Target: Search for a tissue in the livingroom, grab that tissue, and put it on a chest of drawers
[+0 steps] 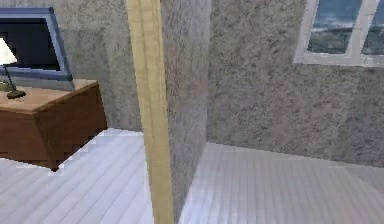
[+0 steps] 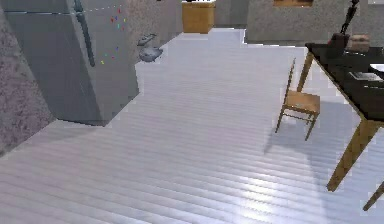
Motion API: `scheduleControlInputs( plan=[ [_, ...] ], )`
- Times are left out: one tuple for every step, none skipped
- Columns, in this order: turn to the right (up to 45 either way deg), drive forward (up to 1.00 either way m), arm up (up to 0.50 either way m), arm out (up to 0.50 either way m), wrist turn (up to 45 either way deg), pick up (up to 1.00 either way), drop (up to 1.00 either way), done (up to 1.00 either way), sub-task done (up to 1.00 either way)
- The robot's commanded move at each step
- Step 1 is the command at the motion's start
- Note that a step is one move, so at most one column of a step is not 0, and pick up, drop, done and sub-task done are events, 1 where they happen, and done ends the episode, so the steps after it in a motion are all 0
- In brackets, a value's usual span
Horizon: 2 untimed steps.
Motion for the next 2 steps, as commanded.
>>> scheduleControlInputs(
  plan=[
    [0.0,0.45,0.00,0.00,0.0,0.00,0.00,0.00,0.00],
    [-45.0,0.00,0.00,0.00,0.0,0.00,0.00,0.00,0.00]
  ],
)
